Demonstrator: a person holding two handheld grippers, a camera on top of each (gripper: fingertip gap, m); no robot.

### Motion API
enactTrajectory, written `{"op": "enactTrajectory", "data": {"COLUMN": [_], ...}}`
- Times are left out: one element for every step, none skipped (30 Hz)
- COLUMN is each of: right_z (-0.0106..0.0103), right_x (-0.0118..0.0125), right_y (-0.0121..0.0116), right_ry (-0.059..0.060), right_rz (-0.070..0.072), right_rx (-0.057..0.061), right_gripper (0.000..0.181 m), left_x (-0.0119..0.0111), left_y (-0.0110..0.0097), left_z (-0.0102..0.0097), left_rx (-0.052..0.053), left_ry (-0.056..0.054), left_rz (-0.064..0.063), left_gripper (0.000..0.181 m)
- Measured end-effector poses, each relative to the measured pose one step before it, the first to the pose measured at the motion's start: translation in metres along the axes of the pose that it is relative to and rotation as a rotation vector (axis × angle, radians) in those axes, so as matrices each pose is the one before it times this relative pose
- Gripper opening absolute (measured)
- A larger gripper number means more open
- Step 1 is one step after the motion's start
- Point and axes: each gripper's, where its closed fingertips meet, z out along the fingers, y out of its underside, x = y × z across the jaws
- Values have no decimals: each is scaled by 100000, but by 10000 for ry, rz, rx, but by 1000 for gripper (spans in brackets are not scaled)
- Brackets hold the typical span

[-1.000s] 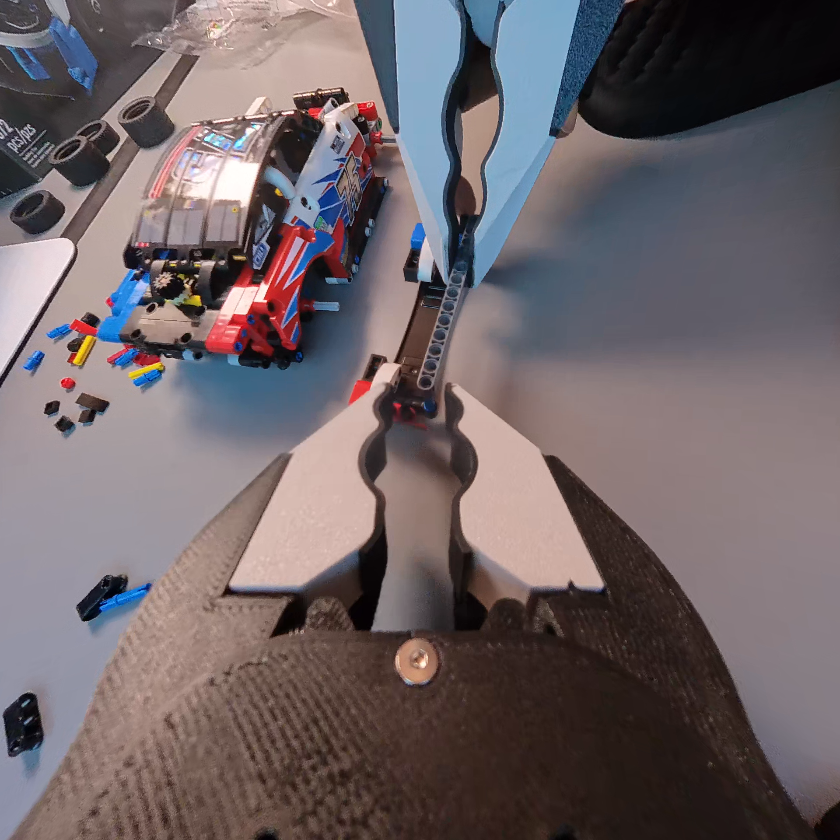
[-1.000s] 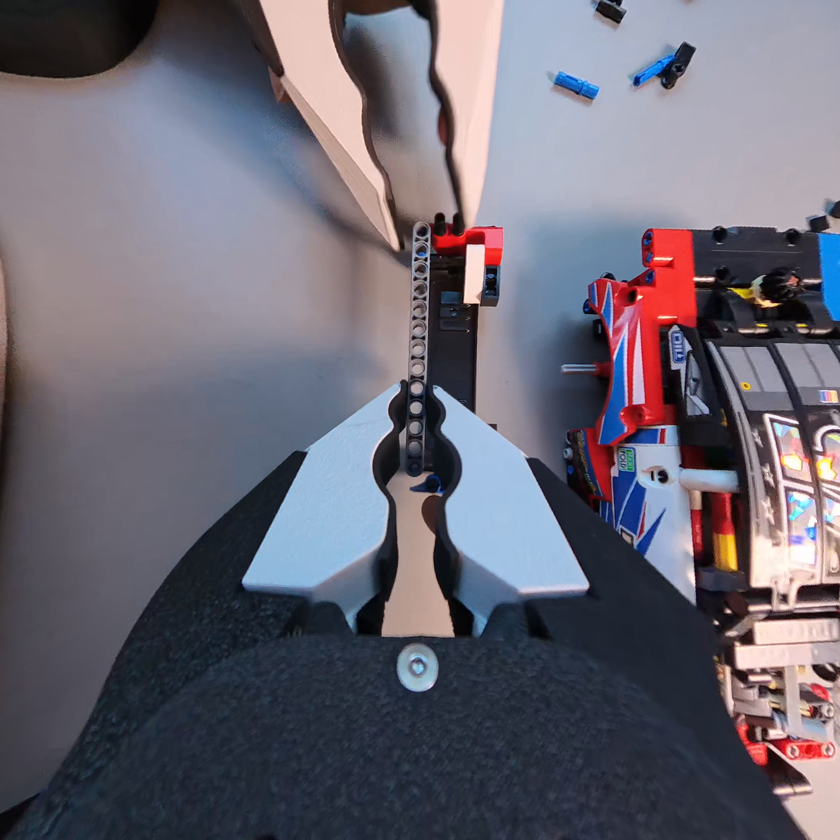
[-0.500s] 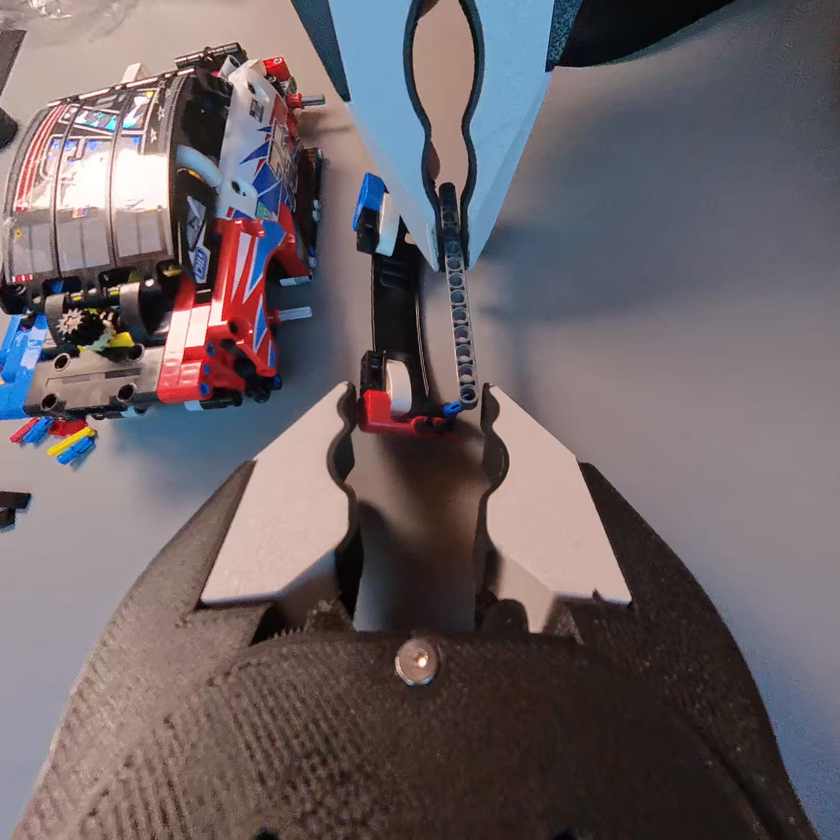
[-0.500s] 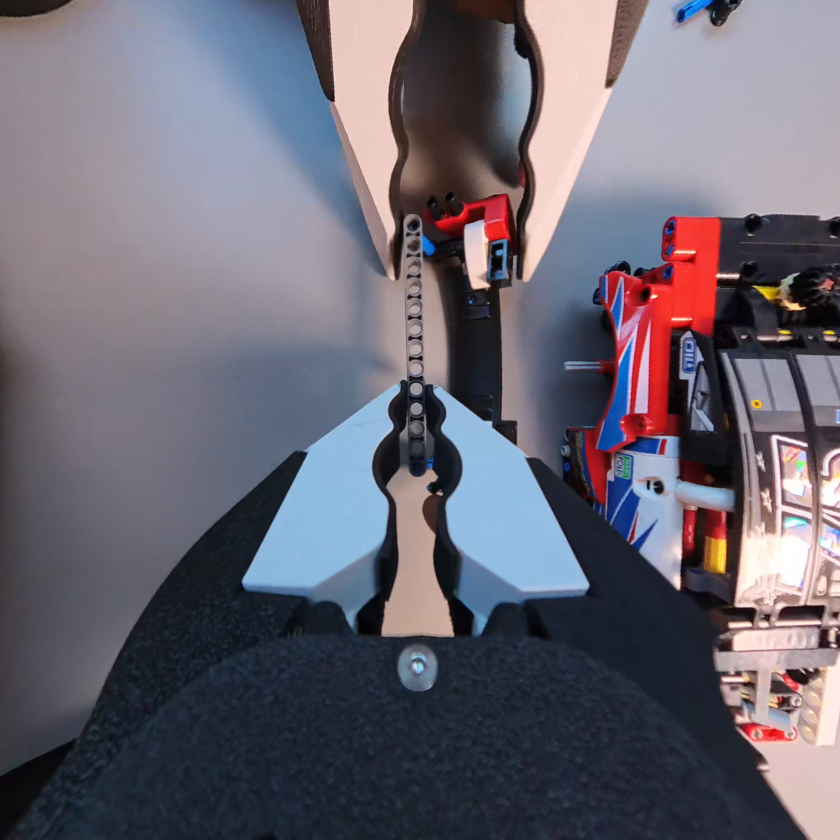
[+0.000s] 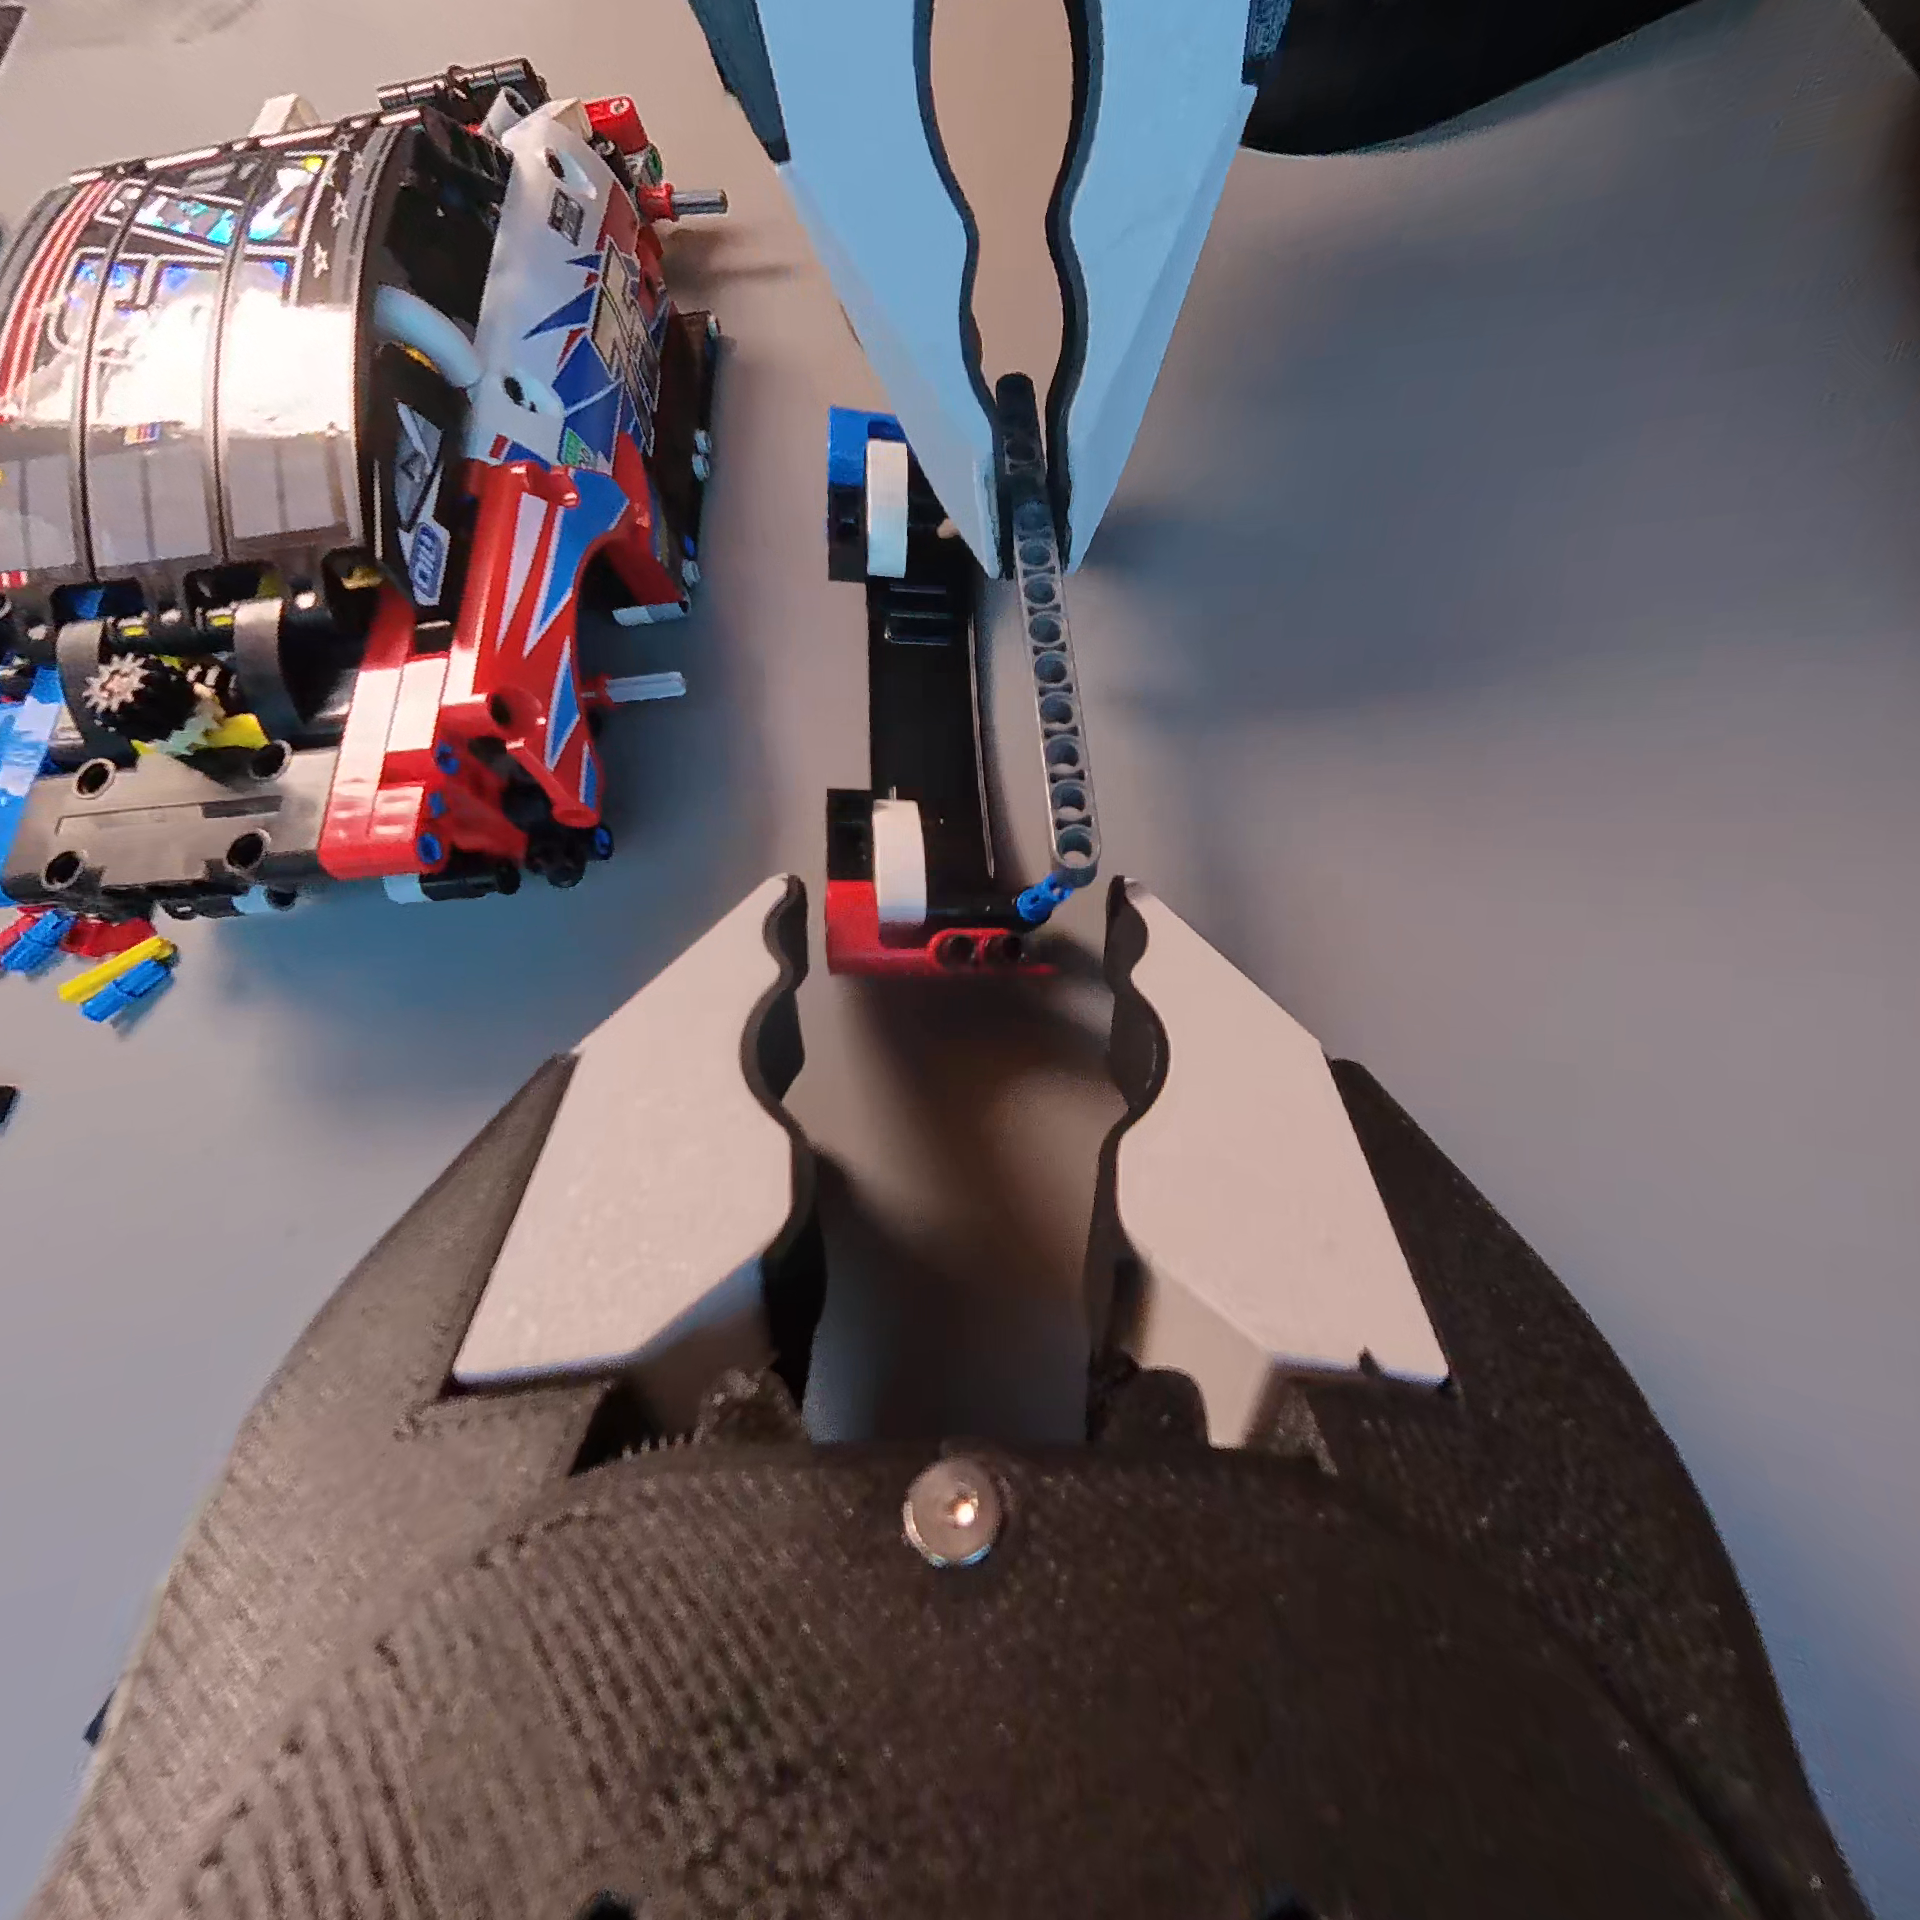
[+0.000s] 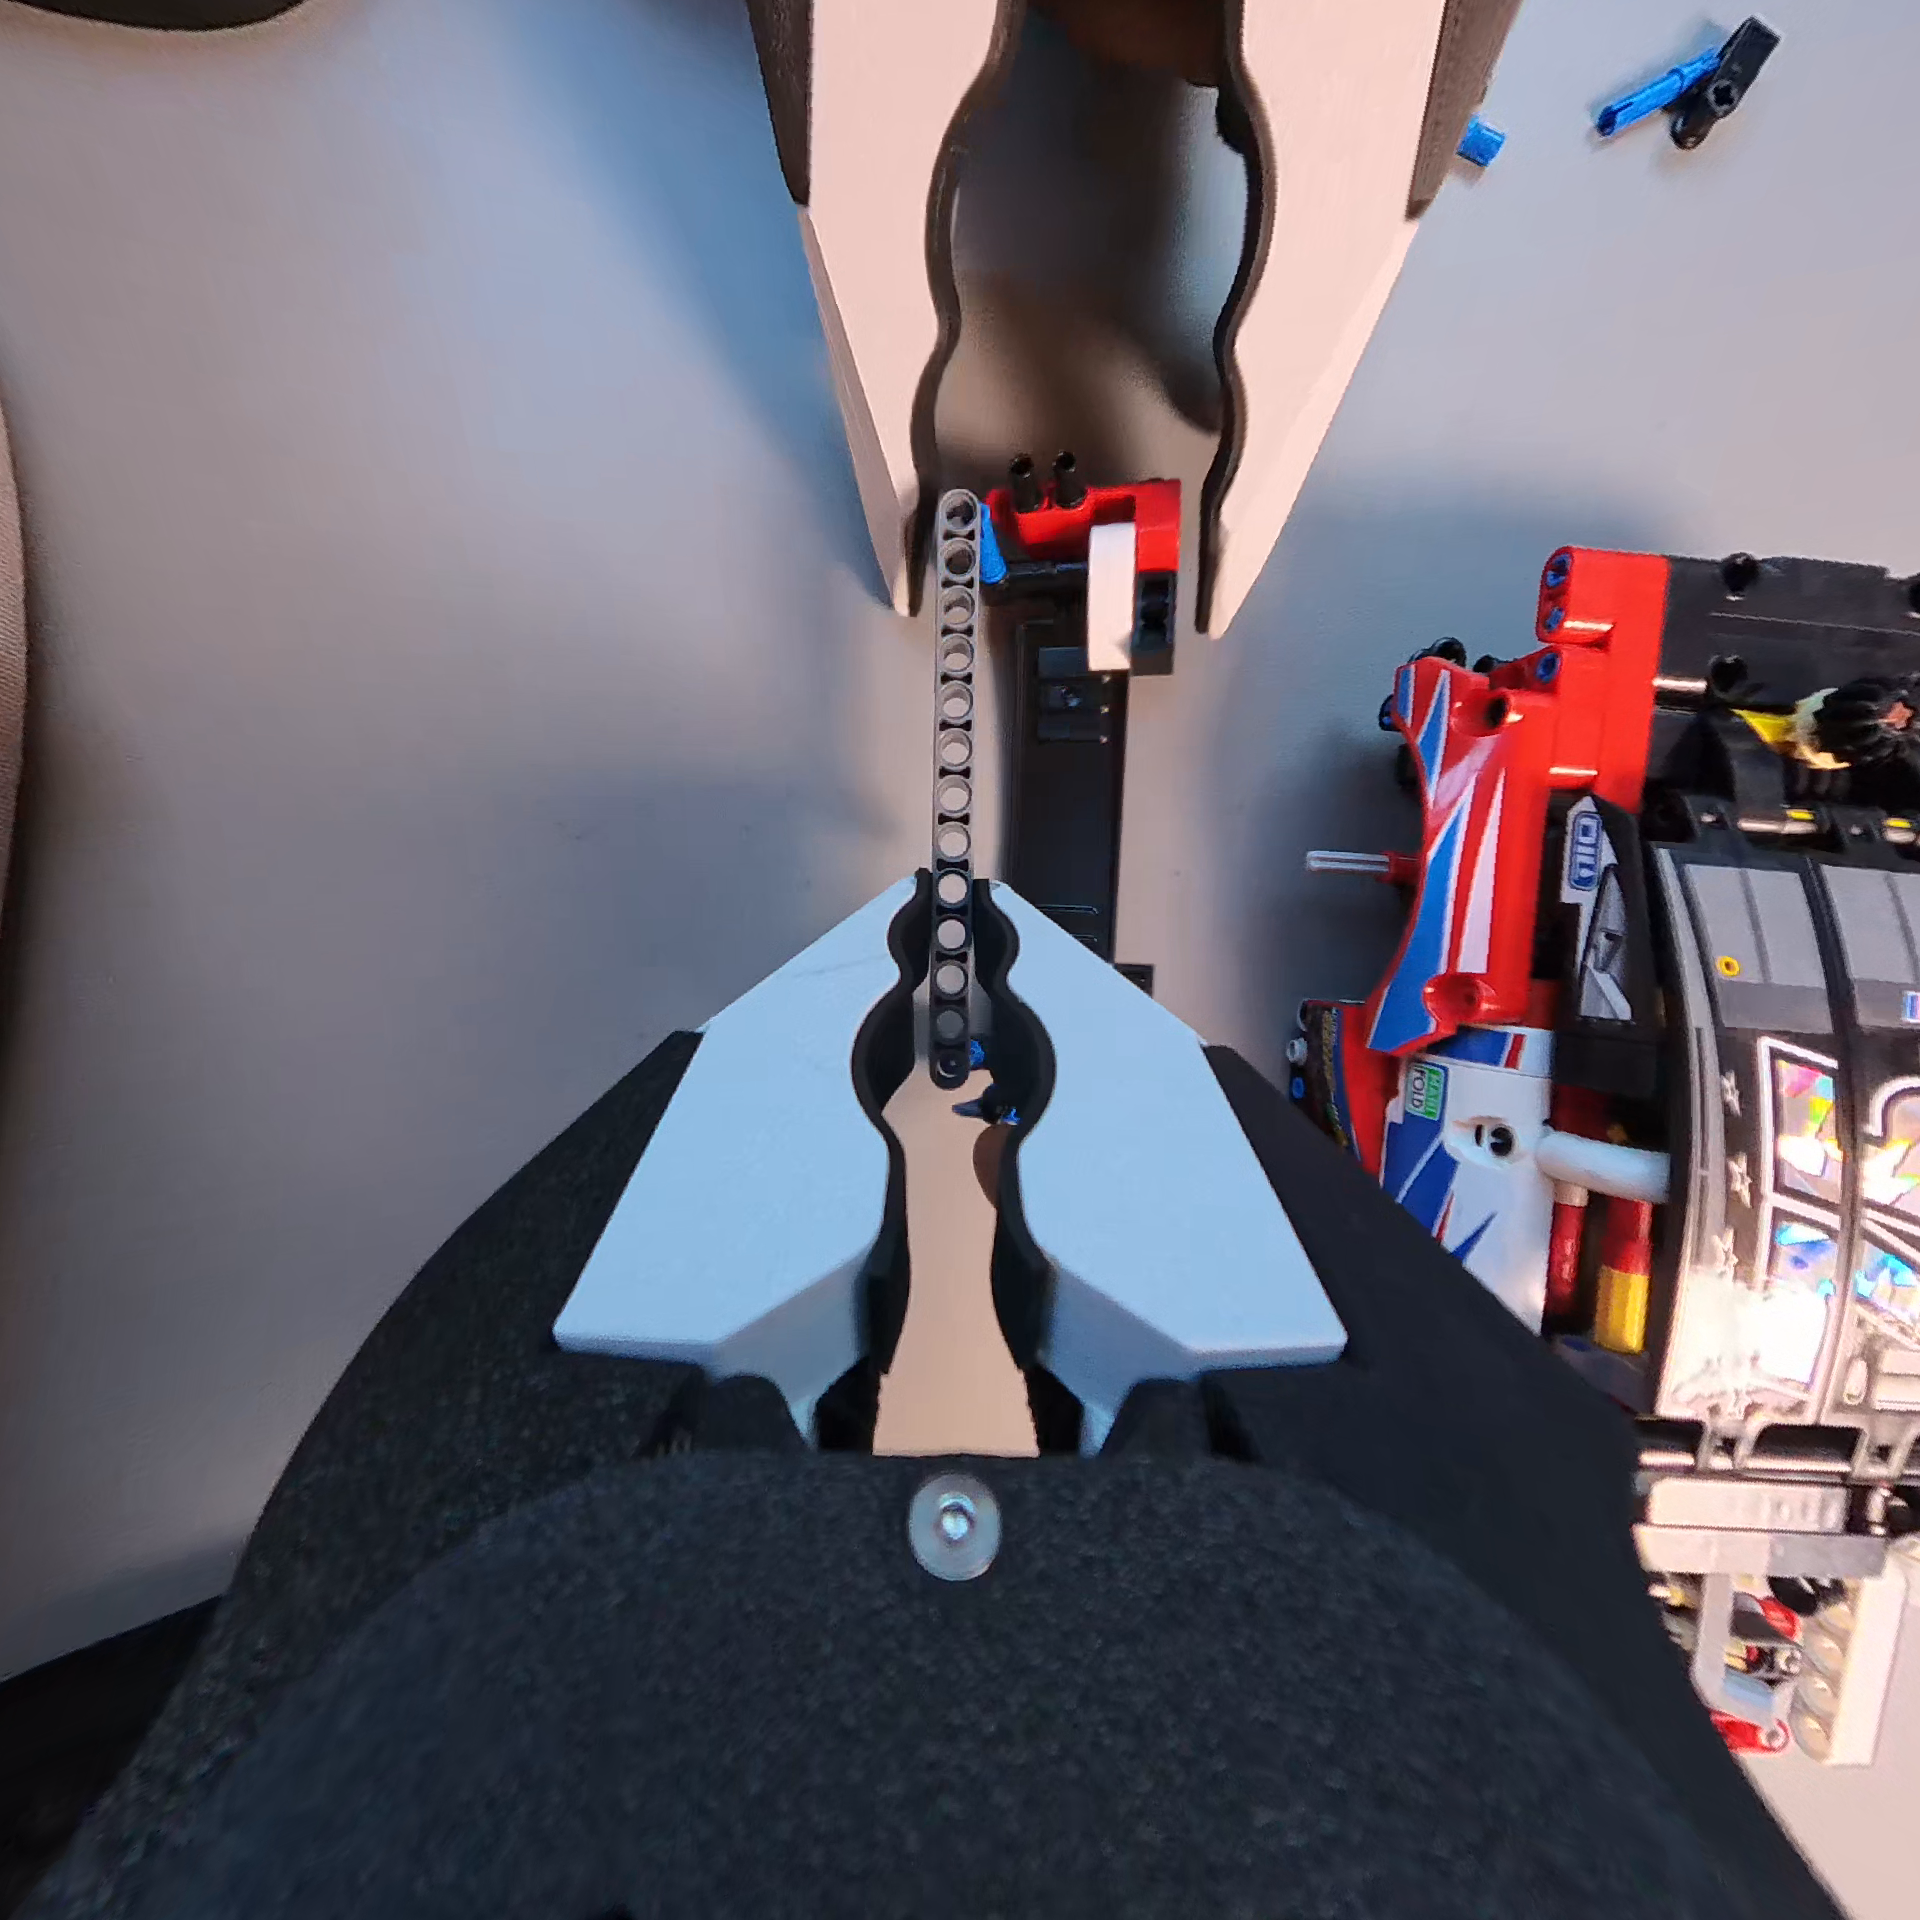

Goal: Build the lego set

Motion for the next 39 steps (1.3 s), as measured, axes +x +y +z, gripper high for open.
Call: {"op": "enactTrajectory", "data": {"right_z": [-41, -46, -67, -81, -68, -58, -80, -111, -159, -213, -261, -298, -271, -203, -125, -55, 6, 79, 131, 176, 183, 183, 184, 158, 134, 57, 3, -13, -1, -11, -3, 8, -9, 4, -8, -23, -23, -38, -54], "right_x": [-4, 34, 46, 22, 4, 17, -7, -16, 7, 124, 149, 126, 152, 186, 150, 22, -173, -243, -152, -78, -58, -79, -39, 44, 43, -29, -20, 36, 32, 9, -7, 4, 7, -8, -1, -21, -10, 29, 22], "right_y": [-15, -30, -38, -41, -11, 0, -44, -83, -118, -104, -39, 6, 127, 264, 321, 213, 107, 93, 164, 168, 122, 54, 55, 119, 133, 29, -71, 5, 7, -18, -14, -11, -27, 13, 30, -18, -6, 27, -18], "right_ry": [-27, -8, -10, -53, -83, -88, -108, -128, -121, -55, -8, 22, 91, 159, 188, 134, 12, -23, 32, 61, 34, -22, -42, -12, -3, -27, -14, 25, 23, 8, -4, -2, 6, 0, -17, -31, -31, -5, -6], "right_rz": [39, 42, 55, 70, 87, 89, 80, 111, 169, 193, 166, 116, 68, -4, -89, -112, -73, -52, -96, -123, -86, -27, 31, 35, 29, 33, 27, 14, 8, 24, 24, 17, -7, -17, -8, -13, 6, 27, 6], "right_rx": [49, 67, 78, 102, 100, 111, 147, 189, 219, 221, 189, 154, 57, -65, -147, -129, -113, -156, -229, -221, -162, -80, -31, -43, -29, 40, 93, 44, 39, 51, 52, 48, 58, 45, 41, 81, 88, 56, 89], "right_gripper": [4, 4, 4, 4, 4, 4, 4, 4, 4, 4, 4, 4, 4, 4, 4, 4, 4, 4, 4, 4, 4, 4, 4, 4, 4, 4, 4, 4, 4, 4, 4, 4, 4, 4, 4, 4, 4, 4, 4], "left_x": [88, 75, 51, -11, -62, -93, -93, -58, -59, -151, -143, -22, 2, 4, 26, 63, 131, 192, 163, 60, 16, 76, 125, 52, -14, -20, -13, 15, -5, -3, -12, -12, -6, 14, 40, 46, 43, 26, 34], "left_y": [60, 56, 51, 19, -28, -64, -62, -17, 22, 42, 26, 18, 5, -4, -21, -44, -70, -111, -99, -62, -64, -78, -88, -95, -129, -167, -130, -41, -48, -57, -48, -67, -33, -18, -7, -32, -40, -25, -10], "left_z": [-133, -150, -119, -57, 29, 87, 102, 101, 78, 57, 11, -18, -6, 4, 30, 39, 60, 74, 91, 86, 65, 60, 58, 59, 48, 45, 39, 54, 64, 82, 85, 57, 26, 0, 2, -3, 26, 6, 10], "left_rx": [24, 29, 26, 19, 13, 9, 1, -20, -44, -43, -21, -8, -3, -4, -7, -5, 1, 4, -17, -60, -68, -54, -62, -50, -21, 4, -1, -10, 29, 75, 85, 87, 58, 29, 24, 41, 50, 35, 11], "left_ry": [-12, -15, -17, -18, -41, -44, -24, 17, 34, -29, -45, 0, -8, -22, -8, 17, 49, 94, 63, -32, -75, -22, 22, -10, -58, -51, -23, -3, -9, -15, -7, -8, 1, 11, 20, 19, 5, -5, -2], "left_rz": [76, 77, 67, 57, 50, 49, 40, -13, -75, -114, -100, -38, -7, -12, -27, -23, -28, -26, 19, 97, 128, 78, 25, 27, 55, 35, -3, -17, -32, -62, -88, -87, -69, -45, -30, -34, -31, -16, -7], "left_gripper": [58, 61, 62, 62, 61, 60, 57, 53, 47, 42, 42, 42, 42, 42, 42, 42, 42, 42, 42, 42, 42, 42, 42, 42, 42, 42, 42, 42, 42, 42, 42, 42, 42, 42, 42, 42, 42, 42, 42]}}
